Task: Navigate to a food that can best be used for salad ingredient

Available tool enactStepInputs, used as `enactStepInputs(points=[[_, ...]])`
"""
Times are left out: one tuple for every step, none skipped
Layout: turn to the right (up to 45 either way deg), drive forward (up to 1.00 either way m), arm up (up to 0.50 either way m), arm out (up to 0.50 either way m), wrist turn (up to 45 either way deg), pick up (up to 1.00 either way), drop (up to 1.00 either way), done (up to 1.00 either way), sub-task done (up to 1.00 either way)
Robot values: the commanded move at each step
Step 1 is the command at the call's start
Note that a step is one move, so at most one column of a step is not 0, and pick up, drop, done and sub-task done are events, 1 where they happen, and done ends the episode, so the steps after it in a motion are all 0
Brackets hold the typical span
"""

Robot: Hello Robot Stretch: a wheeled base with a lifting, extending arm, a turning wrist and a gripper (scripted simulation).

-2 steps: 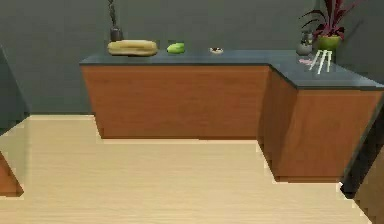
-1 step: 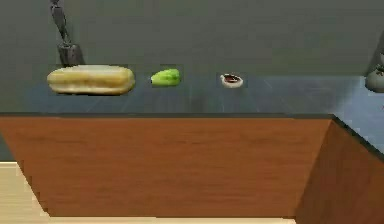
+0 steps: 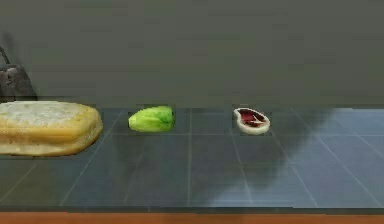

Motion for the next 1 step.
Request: enactStepInputs(points=[[-12.0, 0.0, 0.0, 0.0, 0.0, 0.0, 0.0, 0.0, 0.0]])
